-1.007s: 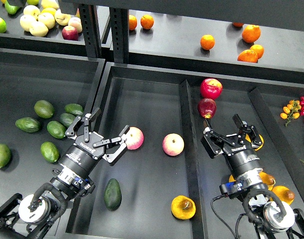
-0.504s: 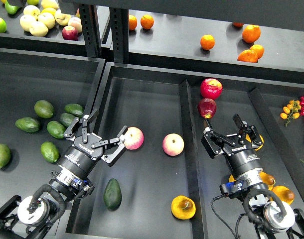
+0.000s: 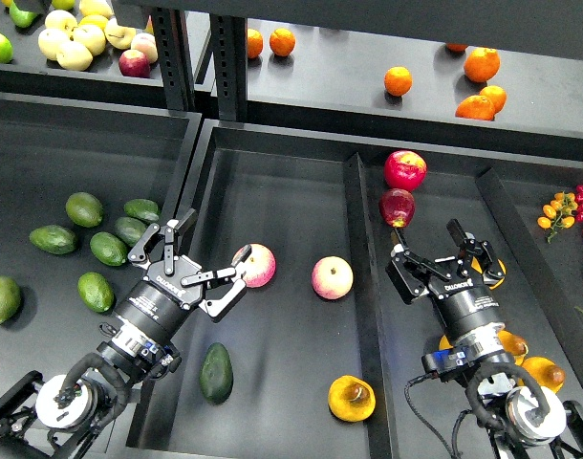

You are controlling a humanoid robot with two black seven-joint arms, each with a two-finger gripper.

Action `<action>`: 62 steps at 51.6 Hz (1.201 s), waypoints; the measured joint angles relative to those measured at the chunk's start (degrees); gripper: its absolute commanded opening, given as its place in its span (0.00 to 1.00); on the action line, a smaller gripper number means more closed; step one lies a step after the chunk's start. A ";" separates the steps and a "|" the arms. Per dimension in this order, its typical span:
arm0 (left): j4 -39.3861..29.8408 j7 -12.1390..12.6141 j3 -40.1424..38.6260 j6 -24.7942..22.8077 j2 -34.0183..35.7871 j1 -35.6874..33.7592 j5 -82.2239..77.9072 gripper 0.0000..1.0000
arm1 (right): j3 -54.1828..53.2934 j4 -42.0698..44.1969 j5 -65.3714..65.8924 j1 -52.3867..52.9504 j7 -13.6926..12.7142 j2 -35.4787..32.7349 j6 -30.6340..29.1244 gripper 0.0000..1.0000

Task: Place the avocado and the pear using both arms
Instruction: 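Swing the left gripper down toward the dark green avocado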

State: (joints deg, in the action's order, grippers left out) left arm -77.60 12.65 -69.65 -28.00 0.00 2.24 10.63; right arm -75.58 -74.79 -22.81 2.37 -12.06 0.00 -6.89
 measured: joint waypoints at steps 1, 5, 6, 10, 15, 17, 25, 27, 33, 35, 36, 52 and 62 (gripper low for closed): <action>0.00 0.00 0.00 0.00 0.00 -0.04 -0.17 0.99 | 0.00 0.00 0.01 0.00 0.00 0.00 0.01 1.00; 0.05 0.03 -0.04 0.00 0.00 -0.18 -0.52 0.99 | -0.03 0.00 0.04 0.00 0.00 0.00 0.08 1.00; 0.06 0.06 -0.04 0.00 0.00 -0.19 -0.58 0.99 | -0.05 0.00 0.04 0.00 0.00 0.00 0.11 1.00; 0.08 0.31 -0.03 0.00 0.00 -0.28 -1.30 0.99 | -0.25 0.00 0.04 0.00 0.00 0.00 0.34 1.00; 0.08 1.26 0.09 0.00 0.00 -0.50 -3.73 0.99 | -0.50 0.05 0.04 0.12 0.00 0.00 0.55 1.00; 0.08 1.88 0.11 0.00 0.00 -0.79 -4.69 0.99 | -0.55 0.07 0.04 0.14 0.00 0.00 0.61 1.00; 0.02 5.18 0.30 0.00 0.32 -2.60 -8.03 0.99 | -0.61 0.34 0.04 0.17 -0.04 0.00 1.23 1.00; -0.01 6.12 0.46 0.00 1.09 -3.23 -8.85 0.99 | -0.65 0.39 0.04 0.19 -0.05 0.00 1.45 1.00; -0.06 8.11 2.18 0.00 4.57 -5.63 -12.90 0.99 | -0.69 0.43 0.04 0.34 -0.07 0.00 1.89 1.00; -0.09 8.64 3.37 0.00 6.71 -6.84 -14.51 0.99 | -0.69 0.48 0.04 0.37 -0.07 0.00 2.18 1.00; -0.09 8.88 4.01 0.00 7.75 -7.49 -15.23 0.99 | -0.69 0.49 0.04 0.43 -0.07 0.00 2.40 1.00; -0.36 14.05 25.62 0.00 27.47 -26.41 -18.90 0.99 | -3.12 2.96 0.05 5.06 -0.07 0.00 4.93 1.00; -0.19 15.31 39.09 0.00 32.80 -39.09 -22.71 0.99 | -6.40 5.79 0.01 8.74 -0.07 0.00 6.68 1.00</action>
State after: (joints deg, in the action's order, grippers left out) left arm -77.80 27.96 -30.56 -28.00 32.80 -36.85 -12.09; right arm -81.98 -69.00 -22.79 11.11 -12.13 0.00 -0.21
